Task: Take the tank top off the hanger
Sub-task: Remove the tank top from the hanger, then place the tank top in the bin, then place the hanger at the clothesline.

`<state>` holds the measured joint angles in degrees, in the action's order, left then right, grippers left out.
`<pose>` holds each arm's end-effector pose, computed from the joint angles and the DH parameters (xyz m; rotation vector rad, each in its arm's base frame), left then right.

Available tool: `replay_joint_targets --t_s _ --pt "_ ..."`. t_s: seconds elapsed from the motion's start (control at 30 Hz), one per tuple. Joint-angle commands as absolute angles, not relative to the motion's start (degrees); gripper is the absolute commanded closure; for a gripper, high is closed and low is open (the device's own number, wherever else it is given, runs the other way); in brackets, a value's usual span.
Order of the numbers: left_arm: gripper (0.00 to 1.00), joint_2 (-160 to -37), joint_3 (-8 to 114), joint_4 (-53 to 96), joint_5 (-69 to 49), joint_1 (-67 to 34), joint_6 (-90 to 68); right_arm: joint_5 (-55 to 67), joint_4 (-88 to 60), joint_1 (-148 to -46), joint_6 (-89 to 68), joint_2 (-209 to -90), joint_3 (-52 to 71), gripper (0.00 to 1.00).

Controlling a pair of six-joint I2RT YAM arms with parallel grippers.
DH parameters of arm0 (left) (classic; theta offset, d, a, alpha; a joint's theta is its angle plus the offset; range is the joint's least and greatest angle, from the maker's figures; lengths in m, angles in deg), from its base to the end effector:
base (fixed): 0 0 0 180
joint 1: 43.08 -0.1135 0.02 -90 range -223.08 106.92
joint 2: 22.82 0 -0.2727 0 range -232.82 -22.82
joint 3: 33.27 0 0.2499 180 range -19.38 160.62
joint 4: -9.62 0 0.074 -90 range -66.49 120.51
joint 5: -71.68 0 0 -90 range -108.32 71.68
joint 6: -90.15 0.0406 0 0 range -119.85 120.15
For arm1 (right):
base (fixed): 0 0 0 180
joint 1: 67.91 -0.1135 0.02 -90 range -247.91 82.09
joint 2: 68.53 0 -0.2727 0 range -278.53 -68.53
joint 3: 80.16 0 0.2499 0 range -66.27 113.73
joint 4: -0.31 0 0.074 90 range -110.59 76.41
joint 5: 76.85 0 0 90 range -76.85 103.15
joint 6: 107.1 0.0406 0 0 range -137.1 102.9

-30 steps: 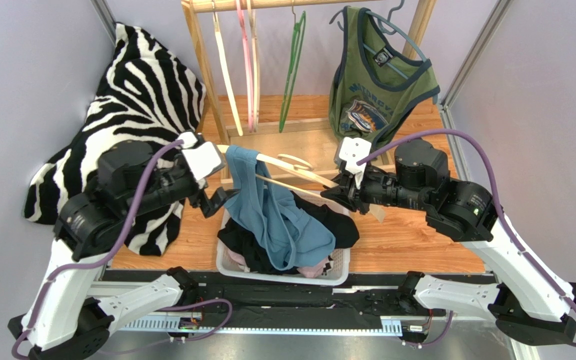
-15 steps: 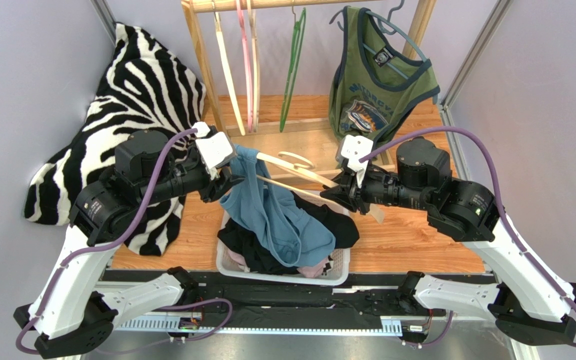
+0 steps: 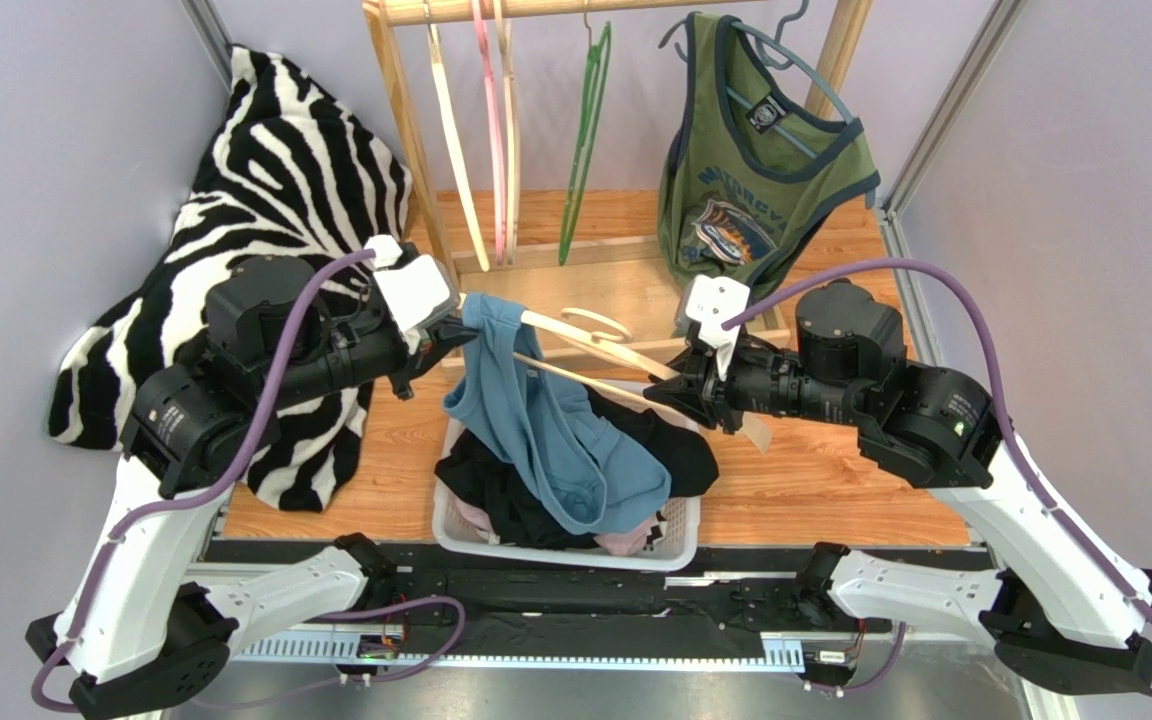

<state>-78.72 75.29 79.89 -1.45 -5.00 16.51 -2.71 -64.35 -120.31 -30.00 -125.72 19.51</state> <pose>0.0921 -0.0871 0.5039 1.0460 1.5856 -0.5354 0.0896 0.1345 0.4688 -1.2393 1.5862 0.7180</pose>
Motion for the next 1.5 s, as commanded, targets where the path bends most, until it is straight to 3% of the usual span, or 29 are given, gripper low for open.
replay_joint_targets --t_s 0.0,0.33,0.63,0.97,1.27,1.47 --pt "1.0 -79.6 80.81 77.65 -0.91 -5.38 16.06 -0.92 -63.86 -120.56 -28.7 -122.24 19.43 1.0" --pt "1.0 -82.23 88.55 77.39 -5.66 -5.38 18.26 -0.29 -77.81 -120.56 -24.58 -113.8 23.82 1.0" --pt "1.0 -82.33 82.06 78.09 -1.62 -5.03 16.33 5.85 -84.25 -120.47 -20.18 -103.95 35.16 1.0" --pt "1.0 -86.63 83.46 83.1 -6.19 5.34 19.58 19.19 -85.66 -120.56 -17.54 -109.21 36.92 1.0" --pt "1.0 -89.0 73.52 79.67 -15.13 12.02 23.53 29.4 -85.75 -120.56 -14.38 -115.46 38.86 1.0" --pt "0.93 -97.52 74.32 82.75 -13.57 15.01 23.97 34.93 -80.75 -120.47 -12.27 -119.42 33.85 1.0"
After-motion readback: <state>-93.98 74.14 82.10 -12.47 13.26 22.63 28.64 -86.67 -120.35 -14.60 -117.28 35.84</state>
